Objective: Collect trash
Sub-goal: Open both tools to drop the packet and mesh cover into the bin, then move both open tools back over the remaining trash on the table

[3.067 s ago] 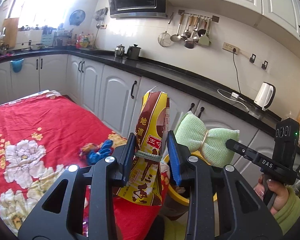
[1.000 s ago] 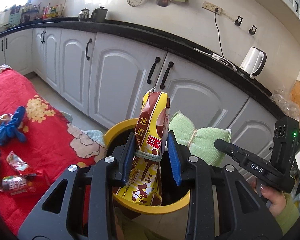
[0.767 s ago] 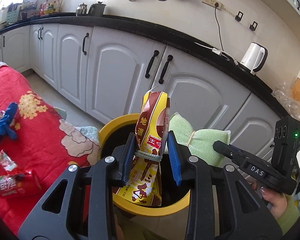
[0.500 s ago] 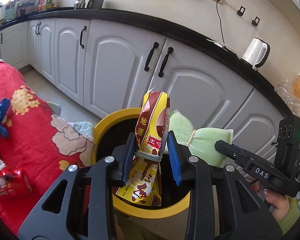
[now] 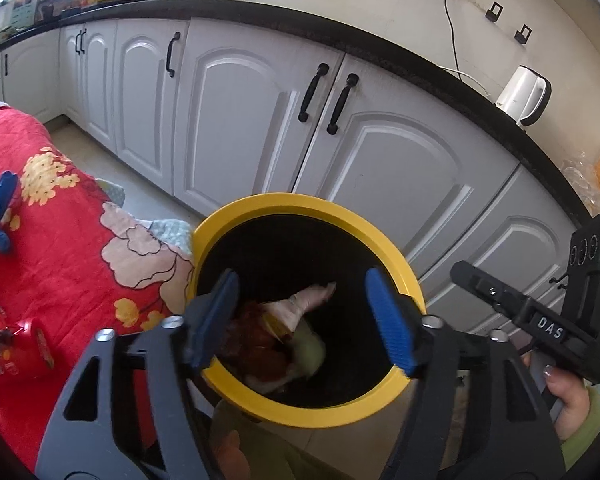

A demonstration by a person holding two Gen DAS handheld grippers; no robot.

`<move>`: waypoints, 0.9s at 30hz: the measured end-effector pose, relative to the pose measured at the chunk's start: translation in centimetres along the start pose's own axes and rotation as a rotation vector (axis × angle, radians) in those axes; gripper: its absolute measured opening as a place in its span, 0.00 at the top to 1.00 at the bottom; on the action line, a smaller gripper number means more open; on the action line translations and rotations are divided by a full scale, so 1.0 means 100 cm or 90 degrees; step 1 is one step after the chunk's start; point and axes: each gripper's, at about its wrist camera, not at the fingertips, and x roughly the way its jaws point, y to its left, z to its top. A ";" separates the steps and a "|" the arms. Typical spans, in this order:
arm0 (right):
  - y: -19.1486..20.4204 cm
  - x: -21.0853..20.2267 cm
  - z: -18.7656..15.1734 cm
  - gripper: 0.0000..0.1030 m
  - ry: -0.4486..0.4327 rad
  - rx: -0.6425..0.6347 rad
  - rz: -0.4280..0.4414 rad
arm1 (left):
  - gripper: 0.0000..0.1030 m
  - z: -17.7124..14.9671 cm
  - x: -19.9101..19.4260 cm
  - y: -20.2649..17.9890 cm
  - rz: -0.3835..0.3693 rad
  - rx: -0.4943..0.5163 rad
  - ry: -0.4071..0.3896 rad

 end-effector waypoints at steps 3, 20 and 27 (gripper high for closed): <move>0.001 -0.004 0.001 0.43 -0.010 -0.001 -0.004 | 0.25 0.001 -0.006 0.001 0.005 0.000 -0.008; 0.026 -0.019 0.009 0.15 -0.065 -0.054 -0.015 | 0.11 0.001 -0.053 0.011 0.066 -0.004 -0.071; 0.040 -0.023 0.011 0.14 -0.072 -0.076 -0.006 | 0.11 -0.001 -0.068 0.016 0.074 -0.010 -0.087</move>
